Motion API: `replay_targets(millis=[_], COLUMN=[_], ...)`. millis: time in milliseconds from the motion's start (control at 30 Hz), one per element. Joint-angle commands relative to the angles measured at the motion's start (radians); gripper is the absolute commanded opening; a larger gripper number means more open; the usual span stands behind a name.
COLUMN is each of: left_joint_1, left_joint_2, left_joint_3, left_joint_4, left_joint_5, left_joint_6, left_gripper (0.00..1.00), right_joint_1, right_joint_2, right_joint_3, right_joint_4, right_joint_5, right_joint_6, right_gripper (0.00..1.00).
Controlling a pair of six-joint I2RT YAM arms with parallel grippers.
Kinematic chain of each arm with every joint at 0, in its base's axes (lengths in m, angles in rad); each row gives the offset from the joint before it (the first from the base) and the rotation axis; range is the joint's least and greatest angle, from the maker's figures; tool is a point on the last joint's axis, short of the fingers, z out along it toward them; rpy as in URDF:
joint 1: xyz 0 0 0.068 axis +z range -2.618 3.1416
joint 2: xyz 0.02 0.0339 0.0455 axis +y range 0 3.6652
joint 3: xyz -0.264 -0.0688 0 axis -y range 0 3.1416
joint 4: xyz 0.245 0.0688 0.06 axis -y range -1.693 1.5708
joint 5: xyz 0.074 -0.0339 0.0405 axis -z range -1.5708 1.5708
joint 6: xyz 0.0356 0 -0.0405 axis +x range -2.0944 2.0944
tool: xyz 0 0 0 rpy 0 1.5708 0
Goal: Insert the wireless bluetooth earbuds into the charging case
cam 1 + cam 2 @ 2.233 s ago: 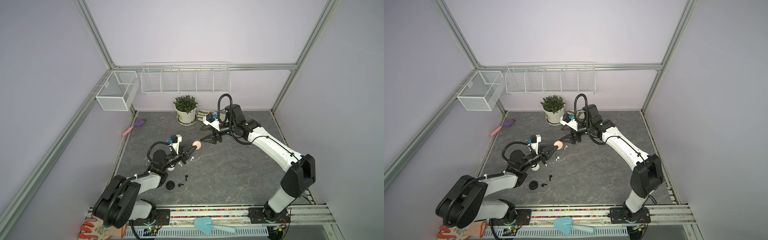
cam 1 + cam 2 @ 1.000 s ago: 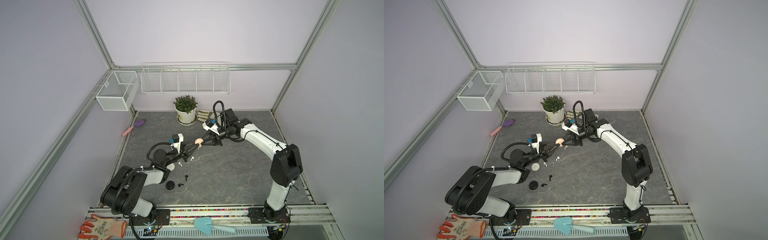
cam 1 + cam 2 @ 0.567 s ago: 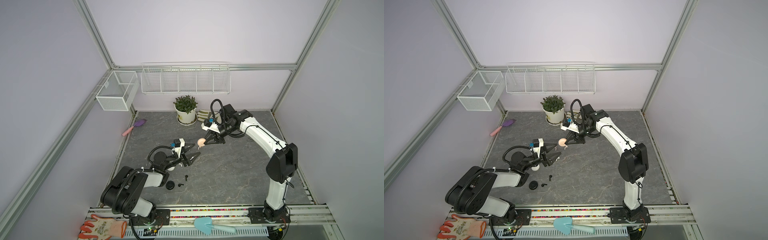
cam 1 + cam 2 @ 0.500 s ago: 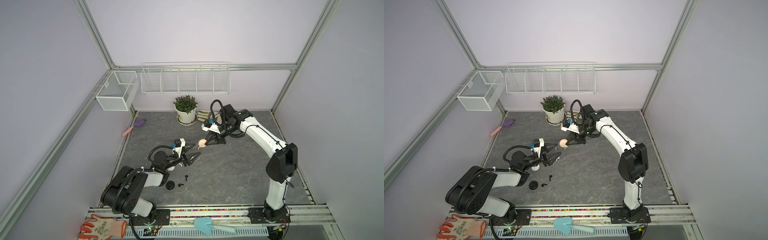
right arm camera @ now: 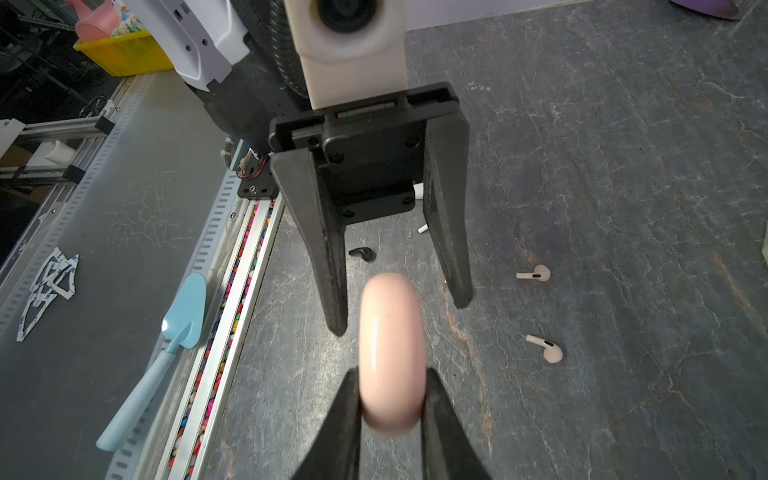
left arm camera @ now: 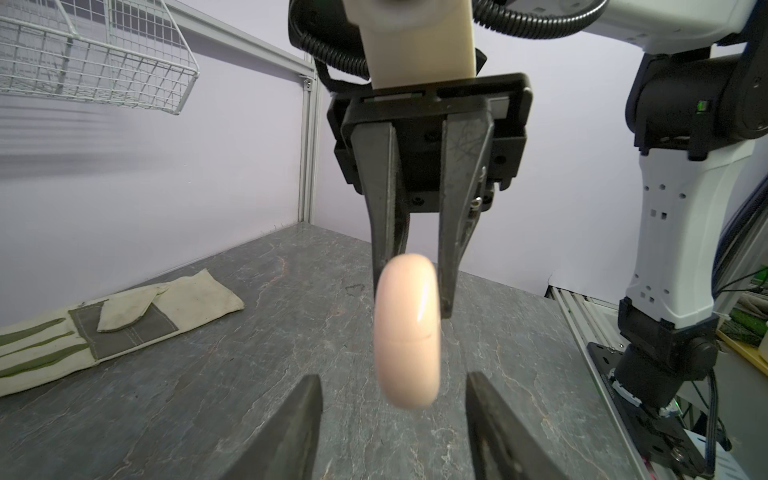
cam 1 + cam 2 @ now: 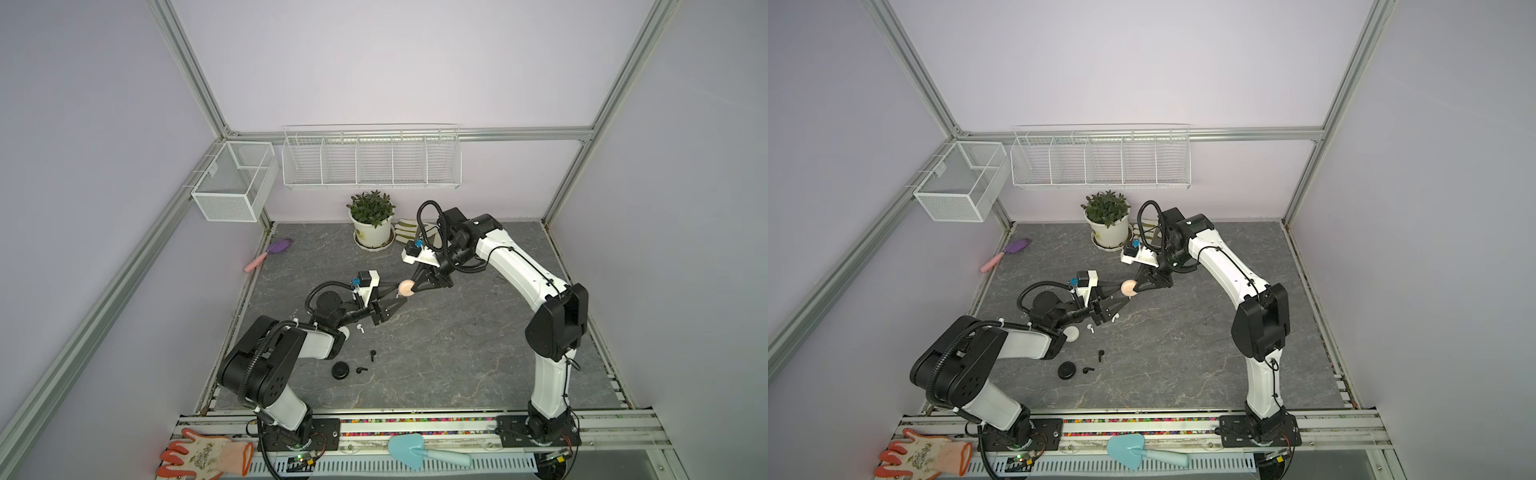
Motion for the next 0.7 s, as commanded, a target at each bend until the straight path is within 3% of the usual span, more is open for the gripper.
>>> replay_targets(millis=[0, 533, 567, 633, 667], left_joint_1=[-0.005, -0.005, -0.005, -0.005, -0.005], left_joint_2=[-0.002, -0.001, -0.001, 0.000, 0.001], left_joint_3=[0.027, 0.043, 0.044, 0.045, 0.045], left_joint_4=[0.050, 0.051, 0.051, 0.051, 0.051], left_joint_5=[0.030, 0.054, 0.054, 0.050, 0.049], left_joint_6=[-0.006, -0.028, -0.027, -0.032, -0.038], left_gripper=[0.54, 0.17, 0.14, 0.08, 0.06], right_joint_1=[0.017, 0.035, 0.038, 0.040, 0.039], right_joint_2=[0.012, 0.039, 0.041, 0.037, 0.030], right_joint_3=[0.026, 0.067, 0.067, 0.065, 0.058], right_joint_4=[-0.035, -0.043, -0.041, -0.031, -0.021], right_joint_5=[-0.008, -0.003, -0.003, 0.003, 0.007], right_joint_6=[-0.028, -0.021, -0.021, -0.020, -0.014], right_gripper=[0.19, 0.20, 0.24, 0.45, 0.50])
